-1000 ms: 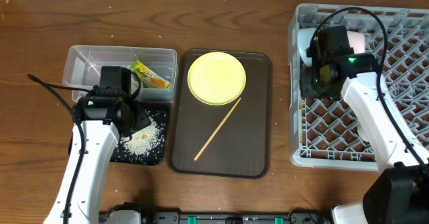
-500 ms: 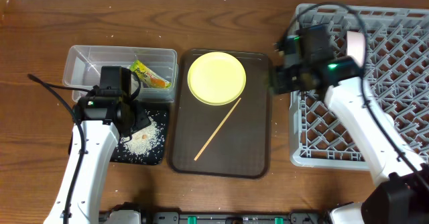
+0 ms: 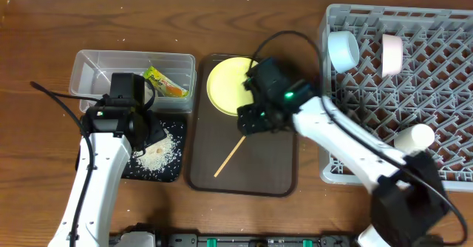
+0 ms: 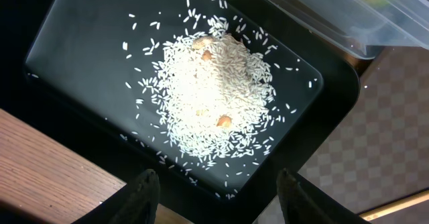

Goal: Sort waste into correct bins and load items into the dishwasher rack
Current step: 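Return the right gripper to the tray and pinch the second chopstick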

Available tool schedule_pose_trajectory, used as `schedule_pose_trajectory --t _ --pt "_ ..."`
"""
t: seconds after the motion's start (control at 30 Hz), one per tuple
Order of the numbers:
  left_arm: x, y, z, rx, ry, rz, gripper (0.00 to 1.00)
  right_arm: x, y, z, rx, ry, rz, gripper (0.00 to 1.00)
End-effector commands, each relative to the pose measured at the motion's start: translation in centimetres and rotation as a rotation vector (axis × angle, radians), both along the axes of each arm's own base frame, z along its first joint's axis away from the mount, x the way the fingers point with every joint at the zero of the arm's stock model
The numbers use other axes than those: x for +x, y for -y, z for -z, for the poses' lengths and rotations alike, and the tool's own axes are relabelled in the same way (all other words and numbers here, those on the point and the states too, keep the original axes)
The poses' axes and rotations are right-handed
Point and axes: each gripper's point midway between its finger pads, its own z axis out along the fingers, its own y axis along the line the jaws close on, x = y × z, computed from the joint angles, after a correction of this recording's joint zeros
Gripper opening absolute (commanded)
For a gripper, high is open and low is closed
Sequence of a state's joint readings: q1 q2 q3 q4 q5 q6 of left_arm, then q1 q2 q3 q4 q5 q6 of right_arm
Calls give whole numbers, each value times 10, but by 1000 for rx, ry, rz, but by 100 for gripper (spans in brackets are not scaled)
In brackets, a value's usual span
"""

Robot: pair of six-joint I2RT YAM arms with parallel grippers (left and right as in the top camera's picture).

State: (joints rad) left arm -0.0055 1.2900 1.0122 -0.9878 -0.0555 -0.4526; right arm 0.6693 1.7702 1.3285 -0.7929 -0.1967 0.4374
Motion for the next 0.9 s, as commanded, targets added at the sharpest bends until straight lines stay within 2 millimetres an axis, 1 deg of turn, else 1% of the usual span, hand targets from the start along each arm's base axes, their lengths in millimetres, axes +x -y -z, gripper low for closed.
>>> schedule_pose_trajectory --t 0.0,0.23,0.4,0.53,0.63,0.7,0.8,0.87 --pt "2 -2 -4 1 13 -20 59 -6 -9 26 -75 -42 85 68" --pt "2 -2 -4 1 13 -19 59 -21 -12 72 -180 -125 184 65" --pt "2 -2 -4 1 13 -20 59 -23 -6 94 -254 -131 209 63" --pt "2 -2 -4 2 13 -19 59 -22 2 99 -295 -121 230 60" --pt "2 -2 -4 1 13 -19 59 -21 3 99 -298 -116 232 57" --pt "2 -2 -4 1 13 -19 59 -21 3 99 -300 -117 232 53" --pt "2 -2 -4 1 14 -19 59 -22 3 99 -295 -127 248 53" --pt "2 -2 -4 1 13 -20 59 -22 1 99 -285 -133 249 54"
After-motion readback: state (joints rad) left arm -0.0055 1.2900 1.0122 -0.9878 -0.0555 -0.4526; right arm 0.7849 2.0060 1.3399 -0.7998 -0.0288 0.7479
